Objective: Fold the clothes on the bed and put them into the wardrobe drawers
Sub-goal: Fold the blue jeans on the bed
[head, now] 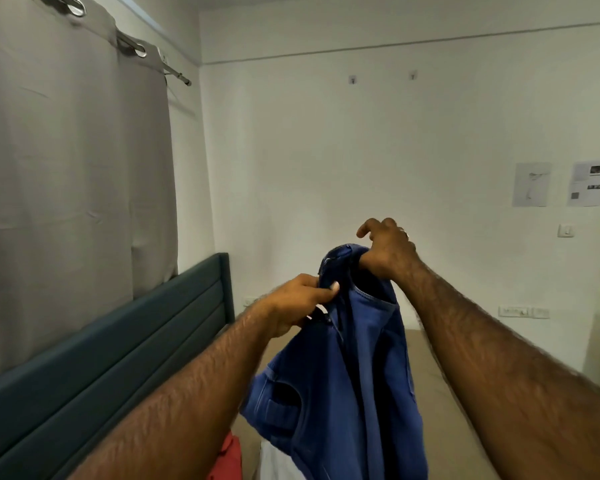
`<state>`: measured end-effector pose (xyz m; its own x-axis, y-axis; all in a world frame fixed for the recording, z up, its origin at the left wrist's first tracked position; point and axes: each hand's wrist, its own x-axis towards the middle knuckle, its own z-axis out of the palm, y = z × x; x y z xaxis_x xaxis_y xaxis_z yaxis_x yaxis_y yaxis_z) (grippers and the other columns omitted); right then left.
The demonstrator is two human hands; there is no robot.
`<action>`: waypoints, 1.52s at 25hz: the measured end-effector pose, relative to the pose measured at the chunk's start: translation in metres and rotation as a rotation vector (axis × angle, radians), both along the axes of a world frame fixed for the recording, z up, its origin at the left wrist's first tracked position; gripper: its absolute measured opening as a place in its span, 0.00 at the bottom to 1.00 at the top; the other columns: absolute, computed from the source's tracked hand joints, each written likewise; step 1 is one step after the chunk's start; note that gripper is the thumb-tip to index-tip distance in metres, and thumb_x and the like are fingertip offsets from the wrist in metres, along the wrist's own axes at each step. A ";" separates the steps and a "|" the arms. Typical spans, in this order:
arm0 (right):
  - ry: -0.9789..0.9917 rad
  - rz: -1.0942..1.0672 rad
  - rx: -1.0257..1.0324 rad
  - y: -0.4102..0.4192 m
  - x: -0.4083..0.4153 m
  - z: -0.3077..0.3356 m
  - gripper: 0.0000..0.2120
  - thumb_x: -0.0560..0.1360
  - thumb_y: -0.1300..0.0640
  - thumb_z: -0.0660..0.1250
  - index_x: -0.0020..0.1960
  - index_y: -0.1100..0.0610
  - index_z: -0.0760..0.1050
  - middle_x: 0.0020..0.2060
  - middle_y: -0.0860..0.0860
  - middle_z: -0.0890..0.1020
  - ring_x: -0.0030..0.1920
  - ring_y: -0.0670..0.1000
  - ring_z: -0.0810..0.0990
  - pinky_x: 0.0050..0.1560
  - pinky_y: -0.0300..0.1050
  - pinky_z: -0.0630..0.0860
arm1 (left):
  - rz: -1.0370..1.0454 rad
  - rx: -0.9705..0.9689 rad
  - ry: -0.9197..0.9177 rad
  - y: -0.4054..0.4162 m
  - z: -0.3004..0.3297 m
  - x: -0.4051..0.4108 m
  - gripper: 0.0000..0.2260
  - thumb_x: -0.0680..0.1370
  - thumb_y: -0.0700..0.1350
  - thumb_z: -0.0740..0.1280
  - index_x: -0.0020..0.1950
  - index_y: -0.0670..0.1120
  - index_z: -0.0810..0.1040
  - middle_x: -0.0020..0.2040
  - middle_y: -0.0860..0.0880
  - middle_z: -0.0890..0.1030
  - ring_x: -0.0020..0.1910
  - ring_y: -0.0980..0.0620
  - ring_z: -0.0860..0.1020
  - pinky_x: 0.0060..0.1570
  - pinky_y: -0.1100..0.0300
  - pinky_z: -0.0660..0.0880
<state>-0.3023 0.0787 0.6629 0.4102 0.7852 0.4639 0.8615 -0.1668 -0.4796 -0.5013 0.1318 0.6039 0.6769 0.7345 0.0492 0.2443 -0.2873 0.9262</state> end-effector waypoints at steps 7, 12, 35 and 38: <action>0.295 0.361 0.378 -0.021 -0.028 -0.043 0.10 0.68 0.65 0.75 0.42 0.50 0.83 0.41 0.46 0.85 0.42 0.46 0.82 0.46 0.46 0.80 | 0.267 -0.322 -0.454 0.013 0.007 0.001 0.25 0.85 0.63 0.61 0.65 0.42 0.80 0.55 0.43 0.88 0.58 0.45 0.85 0.63 0.52 0.79; 0.269 0.425 0.277 -0.029 -0.047 -0.078 0.09 0.70 0.55 0.82 0.45 0.45 0.85 0.40 0.42 0.87 0.43 0.40 0.85 0.46 0.34 0.80 | 0.147 -0.319 -0.440 0.014 0.019 -0.007 0.26 0.84 0.64 0.61 0.69 0.44 0.78 0.60 0.43 0.86 0.60 0.46 0.85 0.57 0.54 0.81; 0.630 0.486 0.121 -0.082 -0.064 -0.157 0.06 0.81 0.53 0.73 0.50 0.52 0.88 0.44 0.50 0.89 0.46 0.48 0.87 0.49 0.45 0.83 | 0.107 -0.057 -0.180 -0.033 -0.062 -0.040 0.23 0.71 0.56 0.79 0.56 0.40 0.87 0.44 0.44 0.86 0.42 0.46 0.80 0.46 0.52 0.80; 0.939 0.478 0.129 -0.098 -0.073 -0.179 0.02 0.78 0.59 0.74 0.48 0.55 0.87 0.42 0.51 0.88 0.42 0.47 0.85 0.43 0.42 0.82 | 0.074 -0.050 -0.164 -0.048 -0.092 -0.046 0.17 0.72 0.46 0.80 0.58 0.41 0.86 0.51 0.44 0.88 0.52 0.40 0.86 0.53 0.46 0.81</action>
<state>-0.3754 -0.0189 0.4841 0.3093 0.9268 0.2128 0.0994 0.1910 -0.9765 -0.5476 0.0835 0.5120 0.6072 0.7859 0.1167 0.1077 -0.2269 0.9679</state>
